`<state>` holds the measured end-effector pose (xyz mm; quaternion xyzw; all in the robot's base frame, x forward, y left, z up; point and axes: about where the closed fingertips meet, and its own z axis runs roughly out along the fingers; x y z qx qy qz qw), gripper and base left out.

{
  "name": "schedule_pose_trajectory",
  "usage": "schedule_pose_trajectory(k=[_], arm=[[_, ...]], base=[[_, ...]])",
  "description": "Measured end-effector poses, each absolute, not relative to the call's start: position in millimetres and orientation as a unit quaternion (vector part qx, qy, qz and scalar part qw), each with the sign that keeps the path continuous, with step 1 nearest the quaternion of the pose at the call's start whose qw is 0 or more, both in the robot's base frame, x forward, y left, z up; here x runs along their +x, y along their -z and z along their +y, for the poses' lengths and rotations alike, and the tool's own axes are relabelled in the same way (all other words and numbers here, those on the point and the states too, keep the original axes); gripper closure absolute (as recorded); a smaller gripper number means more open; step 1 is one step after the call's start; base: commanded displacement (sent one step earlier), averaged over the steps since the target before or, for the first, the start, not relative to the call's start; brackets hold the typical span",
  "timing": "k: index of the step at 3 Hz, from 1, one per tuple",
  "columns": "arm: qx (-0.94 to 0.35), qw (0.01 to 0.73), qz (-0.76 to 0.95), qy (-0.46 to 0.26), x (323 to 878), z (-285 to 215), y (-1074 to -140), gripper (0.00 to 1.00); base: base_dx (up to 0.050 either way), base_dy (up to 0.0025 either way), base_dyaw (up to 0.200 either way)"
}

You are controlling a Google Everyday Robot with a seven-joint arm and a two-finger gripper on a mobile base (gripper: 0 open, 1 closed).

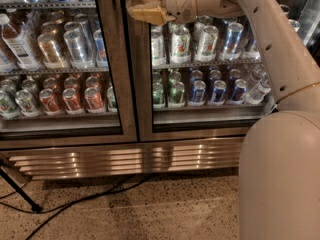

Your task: Open right fridge door

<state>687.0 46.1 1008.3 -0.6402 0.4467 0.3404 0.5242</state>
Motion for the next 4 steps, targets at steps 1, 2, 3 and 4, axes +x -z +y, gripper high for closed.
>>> schedule_pose_trajectory(k=[1, 2, 3, 4], arm=[[-0.64, 0.524, 0.447, -0.34, 687.6, 46.4, -1008.7, 1.0], [-0.639, 0.525, 0.445, -0.343, 686.6, 48.9, -1010.9, 1.0], [-0.639, 0.525, 0.445, -0.344, 687.0, 49.9, -1011.3, 1.0], [-0.637, 0.525, 0.445, -0.346, 687.0, 50.9, -1012.5, 1.0]], base=[[0.0, 0.0, 0.0], [0.0, 0.0, 0.0], [0.0, 0.0, 0.0], [0.0, 0.0, 0.0]])
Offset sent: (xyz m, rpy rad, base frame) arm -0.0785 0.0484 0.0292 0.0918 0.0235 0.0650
